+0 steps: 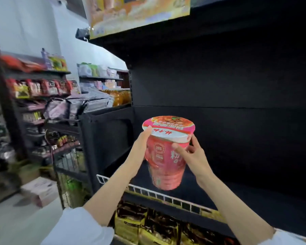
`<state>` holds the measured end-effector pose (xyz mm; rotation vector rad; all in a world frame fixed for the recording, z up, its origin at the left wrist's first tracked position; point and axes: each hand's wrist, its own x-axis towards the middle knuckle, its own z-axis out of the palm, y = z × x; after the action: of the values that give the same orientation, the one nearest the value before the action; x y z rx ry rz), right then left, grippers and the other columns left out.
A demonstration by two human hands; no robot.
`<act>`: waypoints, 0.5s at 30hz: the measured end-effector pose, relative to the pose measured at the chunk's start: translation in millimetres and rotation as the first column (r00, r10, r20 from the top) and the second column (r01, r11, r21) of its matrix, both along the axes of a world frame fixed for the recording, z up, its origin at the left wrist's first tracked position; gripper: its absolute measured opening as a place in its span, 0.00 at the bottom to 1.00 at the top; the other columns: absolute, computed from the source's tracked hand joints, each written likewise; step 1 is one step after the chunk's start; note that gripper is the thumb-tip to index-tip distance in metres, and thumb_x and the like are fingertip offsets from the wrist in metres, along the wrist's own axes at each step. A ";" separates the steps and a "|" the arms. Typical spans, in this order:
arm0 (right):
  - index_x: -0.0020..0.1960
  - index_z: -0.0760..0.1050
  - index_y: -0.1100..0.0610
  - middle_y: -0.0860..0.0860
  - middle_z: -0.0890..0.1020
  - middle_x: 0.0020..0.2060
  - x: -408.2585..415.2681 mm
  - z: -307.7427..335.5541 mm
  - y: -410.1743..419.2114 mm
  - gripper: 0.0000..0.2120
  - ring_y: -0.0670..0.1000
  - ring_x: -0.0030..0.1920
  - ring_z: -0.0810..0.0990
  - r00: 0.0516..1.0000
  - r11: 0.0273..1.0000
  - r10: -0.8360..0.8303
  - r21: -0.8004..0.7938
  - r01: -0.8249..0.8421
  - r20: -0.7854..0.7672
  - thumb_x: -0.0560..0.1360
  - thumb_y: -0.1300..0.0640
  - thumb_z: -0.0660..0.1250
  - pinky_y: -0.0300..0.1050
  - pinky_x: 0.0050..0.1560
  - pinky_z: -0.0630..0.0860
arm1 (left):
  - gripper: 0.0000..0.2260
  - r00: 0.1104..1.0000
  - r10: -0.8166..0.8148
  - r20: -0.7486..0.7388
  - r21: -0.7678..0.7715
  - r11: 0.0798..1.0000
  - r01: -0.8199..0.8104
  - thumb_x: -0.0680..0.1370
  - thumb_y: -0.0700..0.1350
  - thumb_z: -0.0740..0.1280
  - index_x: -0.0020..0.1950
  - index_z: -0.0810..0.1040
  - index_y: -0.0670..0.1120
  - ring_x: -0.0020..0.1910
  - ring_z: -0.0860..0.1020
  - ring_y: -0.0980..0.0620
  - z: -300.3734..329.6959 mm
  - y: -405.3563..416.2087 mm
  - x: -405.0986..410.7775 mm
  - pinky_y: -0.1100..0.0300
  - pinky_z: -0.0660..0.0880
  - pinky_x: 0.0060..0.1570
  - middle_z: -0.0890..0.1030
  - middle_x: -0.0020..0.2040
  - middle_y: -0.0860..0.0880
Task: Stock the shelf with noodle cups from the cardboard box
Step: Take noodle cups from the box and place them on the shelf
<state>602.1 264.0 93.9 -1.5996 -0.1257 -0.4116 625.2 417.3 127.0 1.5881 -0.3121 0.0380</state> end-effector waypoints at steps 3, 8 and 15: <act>0.61 0.63 0.26 0.39 0.79 0.56 73.3 -3.0 18.7 0.37 0.47 0.63 0.75 1.000 1.000 0.012 -0.012 -0.012 -0.005 0.55 0.29 0.72 0.63 0.70 0.62 | 0.19 0.997 0.058 -0.051 -0.004 0.998 -0.059 0.80 0.58 0.52 0.58 0.74 0.50 0.28 0.79 0.65 0.8 13.9 68.8 0.75 0.71 0.23 0.80 0.39 0.54; 0.70 0.59 0.33 0.37 0.78 0.58 173.7 -16.3 44.6 0.48 0.48 0.66 0.73 0.998 0.999 0.046 0.007 -0.046 -0.053 0.53 0.29 0.74 0.61 0.71 0.63 | 0.21 0.982 0.124 -0.145 -0.047 0.990 -0.132 0.79 0.62 0.50 0.61 0.73 0.52 0.39 0.76 0.62 -8.6 35.2 166.4 0.69 0.74 0.31 0.79 0.44 0.52; 0.72 0.58 0.37 0.42 0.75 0.63 257.2 -31.7 70.3 0.49 0.48 0.66 0.72 0.992 1.000 0.015 0.004 -0.015 -0.122 0.55 0.35 0.76 0.55 0.68 0.69 | 0.24 0.974 0.169 -0.152 -0.090 0.979 -0.184 0.78 0.65 0.52 0.62 0.76 0.52 0.46 0.80 0.57 -36.7 59.6 269.2 0.61 0.75 0.45 0.82 0.50 0.51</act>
<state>859.3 334.3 62.2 -1.6157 -0.0443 -0.3012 894.3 476.9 90.3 1.5030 -0.0543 0.0757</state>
